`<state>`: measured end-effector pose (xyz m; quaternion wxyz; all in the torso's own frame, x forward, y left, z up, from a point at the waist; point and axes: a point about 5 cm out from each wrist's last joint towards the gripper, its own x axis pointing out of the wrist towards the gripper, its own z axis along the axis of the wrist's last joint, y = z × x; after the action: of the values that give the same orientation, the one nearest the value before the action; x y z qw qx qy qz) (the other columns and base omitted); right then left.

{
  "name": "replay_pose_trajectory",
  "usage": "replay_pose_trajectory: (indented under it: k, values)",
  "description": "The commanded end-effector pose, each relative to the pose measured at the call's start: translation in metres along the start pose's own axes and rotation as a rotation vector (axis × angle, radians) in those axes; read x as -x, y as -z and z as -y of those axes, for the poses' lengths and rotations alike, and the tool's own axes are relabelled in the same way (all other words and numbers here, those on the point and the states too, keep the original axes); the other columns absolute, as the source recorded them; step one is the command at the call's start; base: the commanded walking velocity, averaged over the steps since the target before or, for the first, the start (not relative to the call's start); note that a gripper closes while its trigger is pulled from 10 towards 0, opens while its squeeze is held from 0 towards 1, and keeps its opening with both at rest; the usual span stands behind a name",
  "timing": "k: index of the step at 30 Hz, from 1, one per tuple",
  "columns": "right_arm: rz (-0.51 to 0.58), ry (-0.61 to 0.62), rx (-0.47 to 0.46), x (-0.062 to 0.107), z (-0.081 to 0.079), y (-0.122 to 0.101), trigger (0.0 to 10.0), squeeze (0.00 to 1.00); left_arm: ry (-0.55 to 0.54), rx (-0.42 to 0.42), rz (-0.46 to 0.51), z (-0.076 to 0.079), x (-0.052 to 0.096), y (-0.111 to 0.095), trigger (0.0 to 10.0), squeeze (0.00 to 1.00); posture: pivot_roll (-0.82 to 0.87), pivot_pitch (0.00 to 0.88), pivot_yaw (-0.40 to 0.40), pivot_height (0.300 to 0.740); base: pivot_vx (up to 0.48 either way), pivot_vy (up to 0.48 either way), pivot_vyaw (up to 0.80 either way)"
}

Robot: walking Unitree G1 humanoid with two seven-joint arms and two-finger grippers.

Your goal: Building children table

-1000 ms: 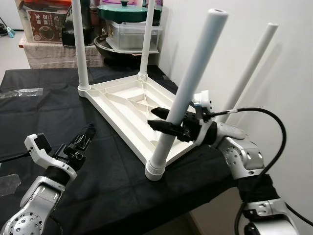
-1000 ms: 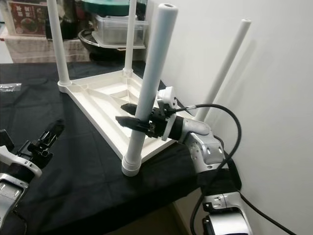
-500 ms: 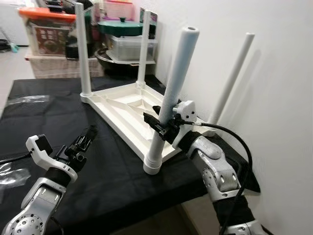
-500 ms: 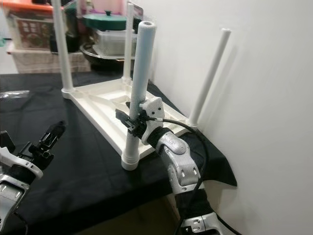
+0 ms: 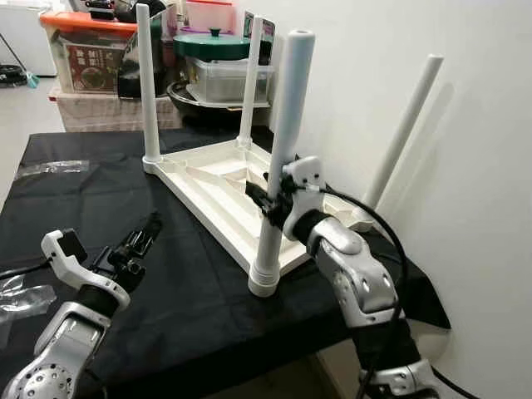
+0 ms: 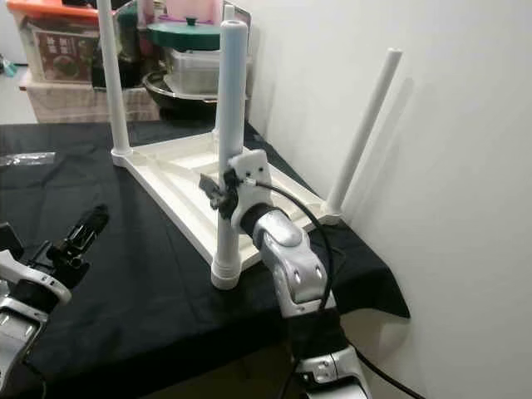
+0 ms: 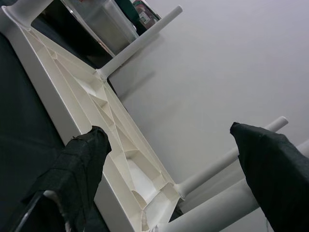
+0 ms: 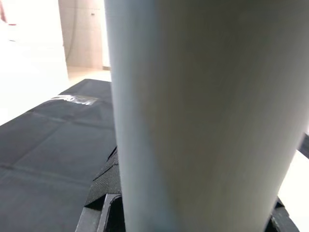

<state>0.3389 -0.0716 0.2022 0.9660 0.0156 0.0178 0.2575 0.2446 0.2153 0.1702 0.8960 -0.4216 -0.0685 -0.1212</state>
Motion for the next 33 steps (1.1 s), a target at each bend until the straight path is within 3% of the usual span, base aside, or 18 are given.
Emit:
replay_pose_trajectory:
  k: [1,11,16,27,31,33]
  values:
    - [-0.461,0.133,-0.138,0.019,0.017,0.099,10.0,0.0,0.003,0.002,-0.005,0.0,0.0,0.001,10.0,0.0,0.06,0.0,-0.11,0.74,0.0,0.0,0.0]
    - [-0.522,0.196,-0.172,0.023,0.018,0.106,10.0,0.0,0.003,0.003,-0.005,0.001,0.001,0.002,10.0,0.0,0.06,0.0,-0.109,0.74,0.0,0.0,0.0]
    - [-0.516,0.158,-0.111,0.024,0.012,0.104,10.0,0.0,0.002,-0.001,-0.006,0.0,0.0,0.002,10.0,0.0,0.05,0.0,-0.107,0.74,0.0,0.0,0.0]
    - [-0.522,0.164,-0.083,0.032,0.013,0.107,10.0,0.0,-0.002,-0.005,-0.005,-0.002,0.001,0.0,10.0,0.0,0.05,0.0,-0.102,0.74,0.0,0.0,0.0]
    - [-0.57,0.393,-0.173,0.039,0.028,0.112,10.0,0.0,0.0,-0.006,-0.005,-0.001,-0.001,0.0,10.0,0.0,0.05,0.0,-0.1,0.74,0.0,0.0,0.0]
    - [-0.565,0.426,-0.163,0.04,0.031,0.111,10.0,0.0,0.002,-0.007,-0.006,-0.001,-0.002,0.0,10.0,0.0,0.05,0.0,-0.099,0.74,0.0,0.0,0.0]
